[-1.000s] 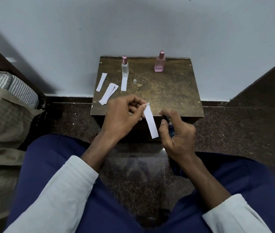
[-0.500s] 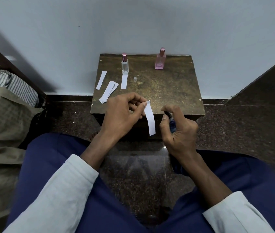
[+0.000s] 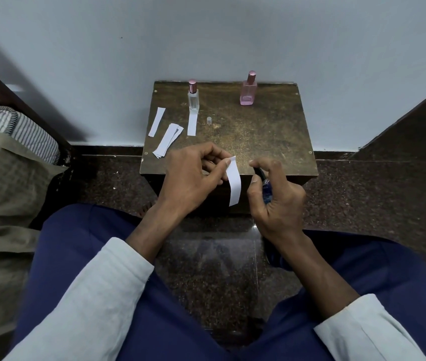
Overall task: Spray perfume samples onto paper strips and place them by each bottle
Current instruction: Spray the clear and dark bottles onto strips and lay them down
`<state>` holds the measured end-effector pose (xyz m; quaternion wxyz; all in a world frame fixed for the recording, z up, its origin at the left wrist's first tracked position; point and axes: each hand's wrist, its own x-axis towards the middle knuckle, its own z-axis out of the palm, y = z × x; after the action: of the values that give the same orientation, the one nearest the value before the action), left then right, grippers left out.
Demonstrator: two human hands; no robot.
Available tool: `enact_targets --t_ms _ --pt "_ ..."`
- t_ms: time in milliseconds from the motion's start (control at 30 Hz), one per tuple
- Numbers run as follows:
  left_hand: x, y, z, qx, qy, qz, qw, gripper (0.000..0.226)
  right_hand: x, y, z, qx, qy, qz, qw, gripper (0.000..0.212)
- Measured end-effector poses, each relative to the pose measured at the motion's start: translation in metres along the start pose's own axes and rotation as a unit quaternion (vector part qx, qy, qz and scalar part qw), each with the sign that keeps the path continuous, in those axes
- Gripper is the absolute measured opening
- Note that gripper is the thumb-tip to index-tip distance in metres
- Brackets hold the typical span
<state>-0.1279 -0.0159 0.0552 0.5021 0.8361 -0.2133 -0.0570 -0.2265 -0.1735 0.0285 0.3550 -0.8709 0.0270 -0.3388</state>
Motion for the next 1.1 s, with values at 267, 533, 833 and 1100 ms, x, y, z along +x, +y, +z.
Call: enact_targets --t_ms 267,533,833,1100 --pt "0.0 0.002 -0.001 0.001 0.005 0.0 1.0 0.013 0.0 0.004 0.0 -0.007 0.01 0.01 1.0 0.015" --pt "0.005 -0.003 -0.013 -0.016 0.045 -0.013 0.999 0.012 -0.008 0.005 -0.004 0.022 0.007 -0.022 0.999 0.022" --pt "0.006 -0.003 -0.016 -0.028 0.054 -0.022 0.998 0.012 -0.01 0.004 -0.004 0.026 0.009 -0.032 0.999 0.016" --pt "0.005 -0.002 -0.015 -0.02 0.054 -0.015 0.998 0.013 -0.011 0.007 -0.004 0.028 0.022 -0.032 0.999 0.019"
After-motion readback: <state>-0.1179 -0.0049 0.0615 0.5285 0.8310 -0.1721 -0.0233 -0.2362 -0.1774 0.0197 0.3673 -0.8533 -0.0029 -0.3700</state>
